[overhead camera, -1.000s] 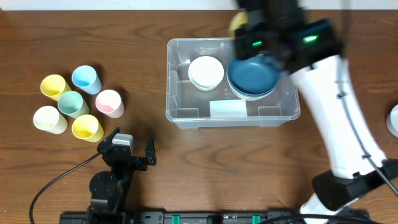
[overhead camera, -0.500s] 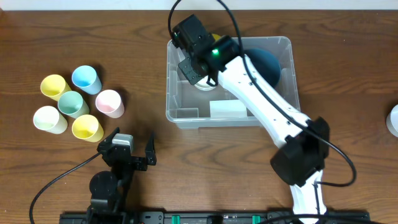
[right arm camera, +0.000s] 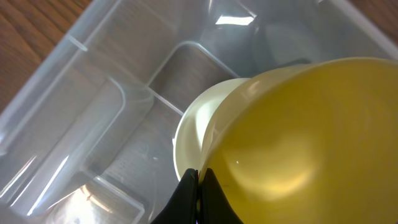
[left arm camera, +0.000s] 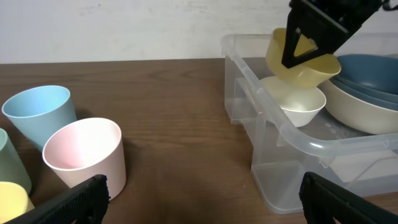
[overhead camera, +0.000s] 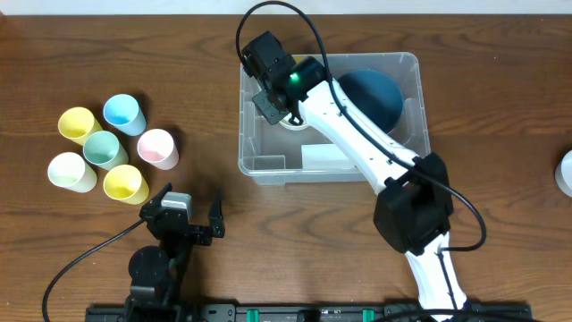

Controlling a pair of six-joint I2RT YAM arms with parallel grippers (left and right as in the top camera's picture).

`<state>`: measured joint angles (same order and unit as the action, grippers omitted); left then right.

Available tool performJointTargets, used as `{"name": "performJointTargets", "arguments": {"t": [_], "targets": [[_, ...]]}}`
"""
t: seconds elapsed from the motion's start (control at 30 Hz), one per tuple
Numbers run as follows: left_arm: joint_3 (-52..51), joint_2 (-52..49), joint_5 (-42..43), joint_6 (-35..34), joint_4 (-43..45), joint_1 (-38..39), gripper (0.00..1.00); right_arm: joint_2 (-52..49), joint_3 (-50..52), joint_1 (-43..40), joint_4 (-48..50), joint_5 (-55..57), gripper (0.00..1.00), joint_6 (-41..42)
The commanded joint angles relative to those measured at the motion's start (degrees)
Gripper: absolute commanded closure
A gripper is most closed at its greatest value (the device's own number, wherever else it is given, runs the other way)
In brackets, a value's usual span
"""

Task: Pack container
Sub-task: 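Lower the yellow bowl into the white bowl and release it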

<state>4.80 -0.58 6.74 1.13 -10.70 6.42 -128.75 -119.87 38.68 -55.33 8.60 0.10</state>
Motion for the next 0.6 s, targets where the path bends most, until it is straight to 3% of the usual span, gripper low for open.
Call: {"name": "performJointTargets", "arguments": {"t": [0.0, 0.23, 0.3, 0.4, 0.57], "targets": [[-0.9, 0.3, 0.8, 0.1, -1.8, -0.2, 0.02, -2.5, -0.7, 0.2, 0.3, 0.2, 0.99, -1.0], [-0.9, 0.3, 0.8, 0.1, -1.8, -0.2, 0.02, -4.4, -0.7, 0.1, 0.9, 2.3, 0.96, -1.0], [-0.9, 0.3, 0.8, 0.1, -1.8, -0.2, 0.02, -4.4, -0.7, -0.1, 0.9, 2.6, 0.71, -1.0], [-0.9, 0.3, 0.8, 0.1, -1.8, -0.2, 0.02, -4.0, -0.8, -0.3, 0.8, 3.2, 0.51, -1.0], [-0.9, 0.3, 0.8, 0.1, -1.8, -0.2, 0.02, -1.0, -4.5, 0.1, -2.7, 3.2, 0.5, -1.0]]}}
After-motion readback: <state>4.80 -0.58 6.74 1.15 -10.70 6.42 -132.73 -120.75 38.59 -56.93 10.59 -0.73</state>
